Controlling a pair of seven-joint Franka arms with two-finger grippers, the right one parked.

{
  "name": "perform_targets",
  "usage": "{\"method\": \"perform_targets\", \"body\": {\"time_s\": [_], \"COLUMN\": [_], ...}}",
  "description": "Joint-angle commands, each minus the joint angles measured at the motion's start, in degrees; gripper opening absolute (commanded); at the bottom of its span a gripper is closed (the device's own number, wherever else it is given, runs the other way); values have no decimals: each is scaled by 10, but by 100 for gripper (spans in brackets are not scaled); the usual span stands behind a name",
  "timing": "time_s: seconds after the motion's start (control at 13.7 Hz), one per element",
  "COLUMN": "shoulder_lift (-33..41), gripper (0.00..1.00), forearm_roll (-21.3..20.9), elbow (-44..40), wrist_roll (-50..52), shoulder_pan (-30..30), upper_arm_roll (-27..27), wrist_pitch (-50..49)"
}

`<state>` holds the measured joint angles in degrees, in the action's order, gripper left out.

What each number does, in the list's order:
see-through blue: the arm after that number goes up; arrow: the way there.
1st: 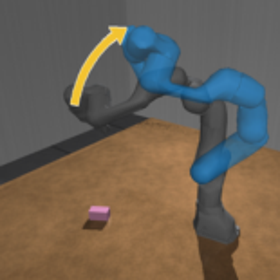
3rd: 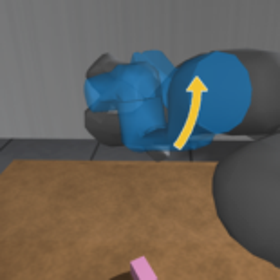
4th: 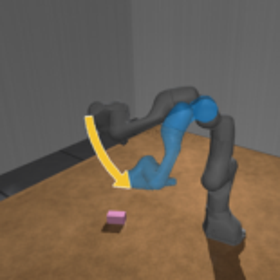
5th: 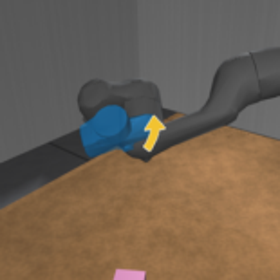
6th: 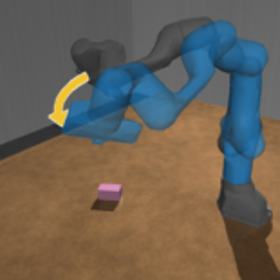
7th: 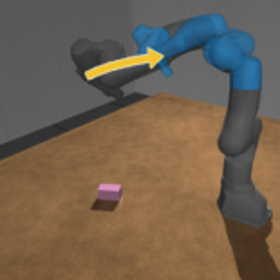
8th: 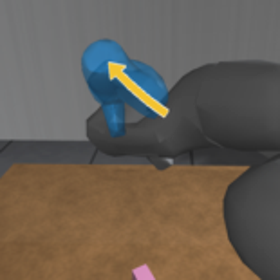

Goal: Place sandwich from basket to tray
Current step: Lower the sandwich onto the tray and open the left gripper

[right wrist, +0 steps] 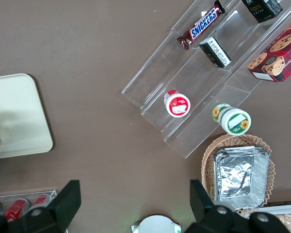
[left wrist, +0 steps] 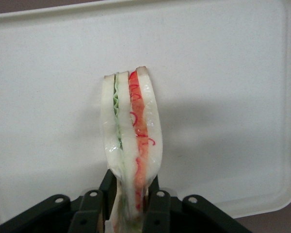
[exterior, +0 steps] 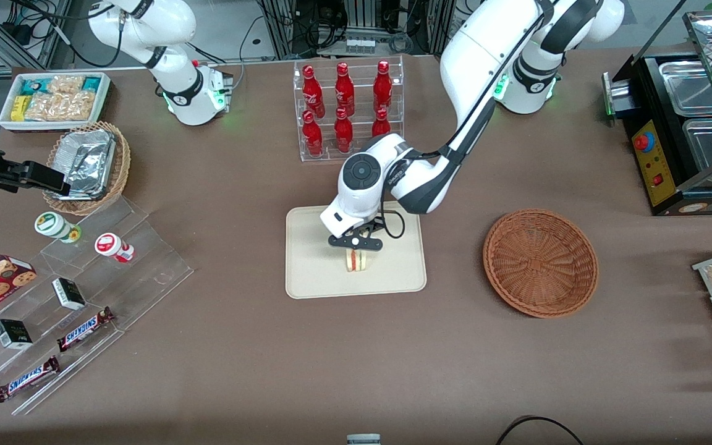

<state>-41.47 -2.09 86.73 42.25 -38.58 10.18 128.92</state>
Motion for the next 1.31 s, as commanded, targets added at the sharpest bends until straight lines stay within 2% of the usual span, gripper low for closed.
{"method": "perform_targets", "body": {"time_s": [0.0, 0.22, 0.36, 0.58, 1.02, 1.09, 1.24], "shoulder_lift": [-1, 24, 58, 106, 235, 252, 280], "gripper": [99, 99, 99, 99, 99, 99, 99], "forearm_roll": [-10, -9, -9, -5, -4, 2, 41], "elbow": [-16, -16, -16, -17, -10, -10, -8], "wrist_roll": [19, 23, 29, 30, -19, -45, -95], "shoulder_pan": [-6, -1, -1, -1, 0, 0, 37], "upper_arm_roll": [-7, -8, -19, -51, -132, -151, -169], "wrist_pitch": [-2, -7, -53, -81, -217, -242, -273]}}
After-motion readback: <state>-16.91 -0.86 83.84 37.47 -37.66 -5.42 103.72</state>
